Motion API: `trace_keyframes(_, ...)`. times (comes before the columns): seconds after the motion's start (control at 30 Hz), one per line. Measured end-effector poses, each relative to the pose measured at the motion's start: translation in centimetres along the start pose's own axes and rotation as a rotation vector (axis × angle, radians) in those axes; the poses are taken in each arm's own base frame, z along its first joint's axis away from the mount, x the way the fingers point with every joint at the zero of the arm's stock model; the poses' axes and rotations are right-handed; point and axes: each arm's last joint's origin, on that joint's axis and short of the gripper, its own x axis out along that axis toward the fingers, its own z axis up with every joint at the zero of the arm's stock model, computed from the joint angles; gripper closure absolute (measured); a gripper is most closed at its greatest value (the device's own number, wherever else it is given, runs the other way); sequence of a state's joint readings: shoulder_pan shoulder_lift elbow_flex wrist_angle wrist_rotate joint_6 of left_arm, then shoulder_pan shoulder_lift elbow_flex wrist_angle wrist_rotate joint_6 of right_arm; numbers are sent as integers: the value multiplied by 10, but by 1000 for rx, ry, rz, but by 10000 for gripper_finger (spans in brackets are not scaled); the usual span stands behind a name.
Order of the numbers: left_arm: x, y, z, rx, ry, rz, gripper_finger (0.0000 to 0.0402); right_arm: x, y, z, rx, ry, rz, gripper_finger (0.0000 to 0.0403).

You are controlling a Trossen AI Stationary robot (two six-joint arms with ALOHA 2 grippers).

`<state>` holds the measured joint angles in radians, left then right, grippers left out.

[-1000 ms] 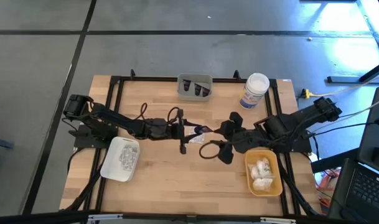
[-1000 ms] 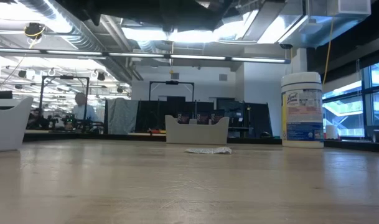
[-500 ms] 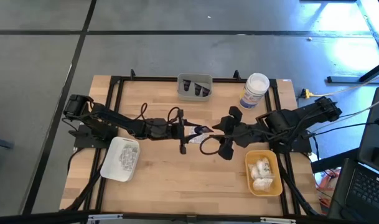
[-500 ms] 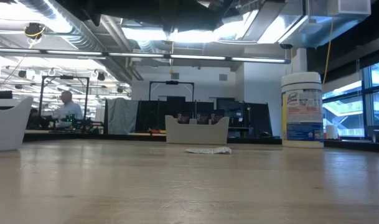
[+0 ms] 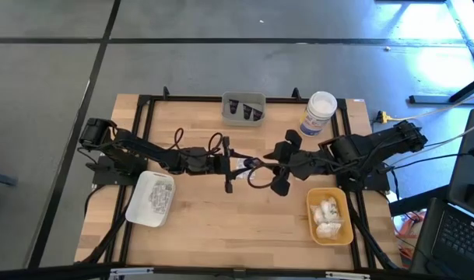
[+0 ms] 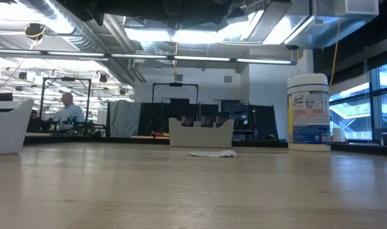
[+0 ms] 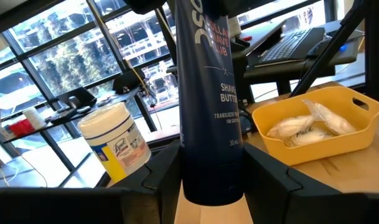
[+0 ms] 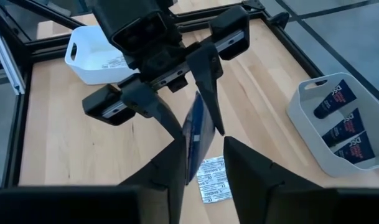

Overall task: Pick & Place Travel size toiletries
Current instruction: Put the shave cream into the gray bin

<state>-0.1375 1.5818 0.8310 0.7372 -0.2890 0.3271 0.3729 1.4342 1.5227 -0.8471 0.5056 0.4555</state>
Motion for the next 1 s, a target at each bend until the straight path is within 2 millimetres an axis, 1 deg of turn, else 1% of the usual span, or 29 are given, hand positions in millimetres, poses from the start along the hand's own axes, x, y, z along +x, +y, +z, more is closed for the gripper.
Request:
trace_keyframes(0.53,0,0,0,0,3,6,261,0,0,1,0,-7,4,394)
trace_keyframes(1.0,0,0,0,0,2,5,258,0,0,1,-10,-7,5,400)
